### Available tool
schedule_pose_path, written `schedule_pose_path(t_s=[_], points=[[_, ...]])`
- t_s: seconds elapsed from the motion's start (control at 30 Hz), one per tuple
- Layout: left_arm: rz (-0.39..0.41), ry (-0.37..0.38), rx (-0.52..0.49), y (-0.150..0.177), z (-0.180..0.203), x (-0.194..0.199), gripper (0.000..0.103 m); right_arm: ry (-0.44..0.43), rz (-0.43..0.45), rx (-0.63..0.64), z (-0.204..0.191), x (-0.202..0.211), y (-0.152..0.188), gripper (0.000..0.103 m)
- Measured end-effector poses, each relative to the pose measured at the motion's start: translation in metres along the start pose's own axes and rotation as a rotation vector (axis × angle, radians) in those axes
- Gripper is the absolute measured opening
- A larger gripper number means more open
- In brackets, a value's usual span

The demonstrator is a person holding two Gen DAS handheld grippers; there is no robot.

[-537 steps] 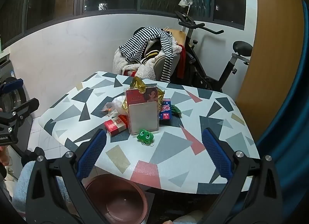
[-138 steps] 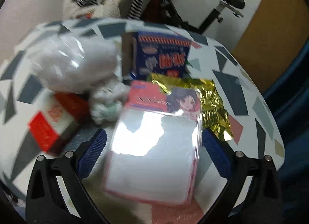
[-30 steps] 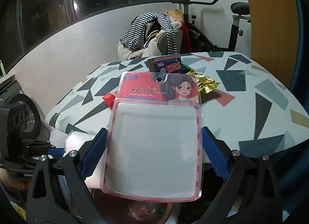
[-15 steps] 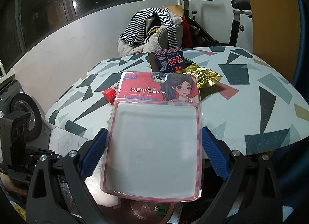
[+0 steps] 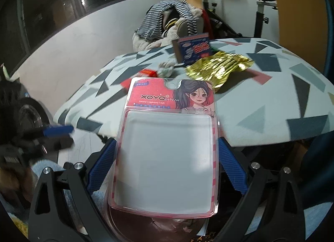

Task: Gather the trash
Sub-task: 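Lower the plastic bag into the brown bin and open the left gripper, then lower the pink card package into the bin and open the right gripper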

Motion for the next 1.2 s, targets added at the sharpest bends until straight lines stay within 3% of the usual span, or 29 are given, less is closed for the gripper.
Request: schedule_pose_path(t_s=[0.23, 0.37, 0.63, 0.93, 1.2], points=[[0.054, -0.084, 0.070, 0.013, -0.031, 0.022, 0.074, -0.002, -0.059, 0.070, -0.017, -0.021, 0.020, 0.093], [0.095, -0.104, 0.108, 0.019, -0.039, 0.028, 0.074, 0.010, -0.099, 0.089, -0.019, -0.034, 0.031, 0.094], [0.103, -0.122, 0.177, 0.028, -0.052, 0.028, 0.074, 0.021, -0.171, 0.106, -0.020, -0.054, 0.045, 0.094], [0.093, -0.142, 0.222, 0.032, -0.061, 0.023, 0.074, 0.030, -0.185, 0.114, -0.021, -0.060, 0.050, 0.097], [0.065, -0.198, 0.191, 0.034, -0.060, 0.017, 0.079, 0.065, -0.153, 0.081, -0.007, -0.054, 0.042, 0.097]])
Point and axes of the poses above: each gripper's, at about its wrist camera, not at the fingertips, and x roughly against the way its jaws point, z to its right, y to its underside, the point moved 7 cm from there along -x, roughly the way its jaws point, and after that the axes turned 4 degrees about -x, right-handed, at the moved point
